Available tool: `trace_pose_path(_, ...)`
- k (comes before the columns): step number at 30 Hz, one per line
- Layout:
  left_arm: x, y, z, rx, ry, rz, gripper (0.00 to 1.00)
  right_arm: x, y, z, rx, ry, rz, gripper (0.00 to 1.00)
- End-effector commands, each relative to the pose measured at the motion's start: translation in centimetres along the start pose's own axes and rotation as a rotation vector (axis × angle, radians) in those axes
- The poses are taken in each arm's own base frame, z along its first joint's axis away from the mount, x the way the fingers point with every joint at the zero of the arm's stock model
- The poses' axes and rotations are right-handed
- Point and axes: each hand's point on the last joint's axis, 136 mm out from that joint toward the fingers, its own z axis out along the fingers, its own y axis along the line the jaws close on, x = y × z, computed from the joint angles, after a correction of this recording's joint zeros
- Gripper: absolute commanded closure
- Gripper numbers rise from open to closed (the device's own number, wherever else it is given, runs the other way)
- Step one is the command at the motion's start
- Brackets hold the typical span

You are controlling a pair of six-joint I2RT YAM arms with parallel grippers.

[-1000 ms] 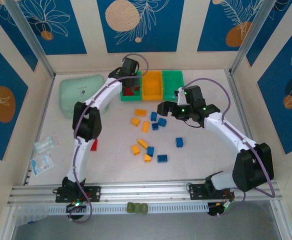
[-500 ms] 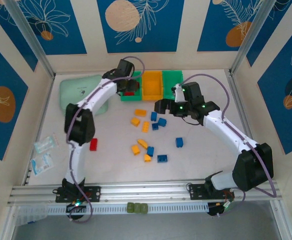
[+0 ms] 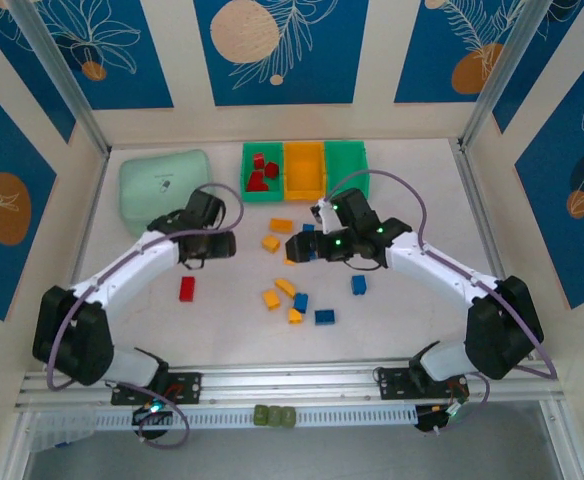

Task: Sort the legos into containers by color
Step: Pick up the lego from the middle-left of the table.

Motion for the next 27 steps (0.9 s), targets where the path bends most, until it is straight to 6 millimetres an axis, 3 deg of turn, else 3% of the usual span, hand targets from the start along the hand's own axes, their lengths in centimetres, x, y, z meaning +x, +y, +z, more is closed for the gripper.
trace_pose_path(1, 4.3, 3.4, -0.2, -0.117, 0.059, -0.065, 0.38, 1.0, 0.5, 1.1, -0.018, 0.017, 0.006, 0.01)
trace_pose_path(6, 7.7, 6.1, 0.4, -0.201, 0.09, -0.108, 0.36, 1.4, 0.4, 2.2, -0.011, 0.05, 0.004, 0.01)
trace_pose_path(11, 9.7, 7.2, 2.9, -0.233, 0.151, -0.131, 0.33, 1.2, 0.5, 2.3, -0.009, 0.047, -0.003, 0.01)
trace_pose_path(20, 9.6, 7.5, 5.5, -0.234, 0.172, -0.177, 0.37, 1.6, 0.0, 2.1, 0.014, 0.049, 0.002, 0.01)
trace_pose_path(27, 8.7, 7.7, 4.5, -0.224, 0.112, -0.21, 0.38, 1.1, 0.0, 2.1, 0.01, 0.041, 0.007, 0.01)
